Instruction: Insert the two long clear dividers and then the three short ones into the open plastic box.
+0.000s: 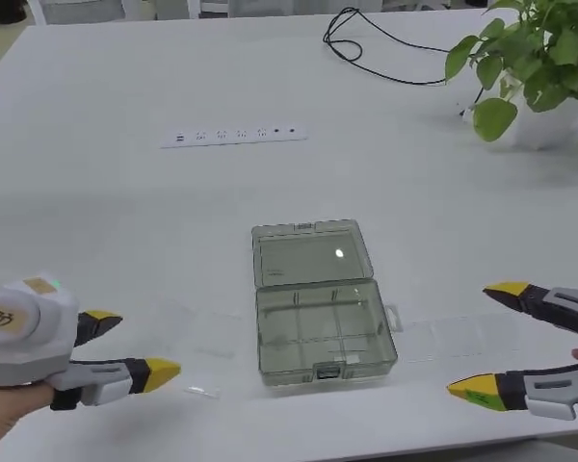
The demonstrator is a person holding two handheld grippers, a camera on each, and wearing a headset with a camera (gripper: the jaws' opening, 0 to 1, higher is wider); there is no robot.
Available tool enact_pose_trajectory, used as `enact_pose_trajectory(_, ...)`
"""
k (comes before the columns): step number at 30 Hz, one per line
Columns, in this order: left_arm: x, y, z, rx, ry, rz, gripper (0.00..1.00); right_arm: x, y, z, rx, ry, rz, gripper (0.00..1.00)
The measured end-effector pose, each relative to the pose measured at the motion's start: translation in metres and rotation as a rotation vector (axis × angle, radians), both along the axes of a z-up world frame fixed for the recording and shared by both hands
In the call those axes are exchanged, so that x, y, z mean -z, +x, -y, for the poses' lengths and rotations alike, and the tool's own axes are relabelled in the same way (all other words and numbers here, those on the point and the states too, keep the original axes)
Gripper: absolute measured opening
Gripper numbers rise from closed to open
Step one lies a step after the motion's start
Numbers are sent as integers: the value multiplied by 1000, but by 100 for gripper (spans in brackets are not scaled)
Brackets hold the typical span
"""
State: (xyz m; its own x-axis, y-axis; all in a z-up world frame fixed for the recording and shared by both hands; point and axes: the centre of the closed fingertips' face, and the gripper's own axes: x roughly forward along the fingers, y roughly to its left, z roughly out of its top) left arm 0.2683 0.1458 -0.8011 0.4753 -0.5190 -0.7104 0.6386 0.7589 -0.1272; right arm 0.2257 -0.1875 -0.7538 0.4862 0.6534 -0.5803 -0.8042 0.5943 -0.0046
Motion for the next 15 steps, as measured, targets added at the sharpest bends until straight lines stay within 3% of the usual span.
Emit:
enact_pose_trajectory(9, 14, 2, -9, -39, 47, -53, 56, 3, -1, -1, 1, 6, -8, 82)
enact_pose_trajectory(10, 17, 2, -11, -51, 65, -72, 55, 3, -1, -1, 2, 9, -10, 82)
enact_pose_trajectory(15, 24, 3, -11, -61, 92, -107, 52, 4, 0, -1, 4, 10, -11, 82)
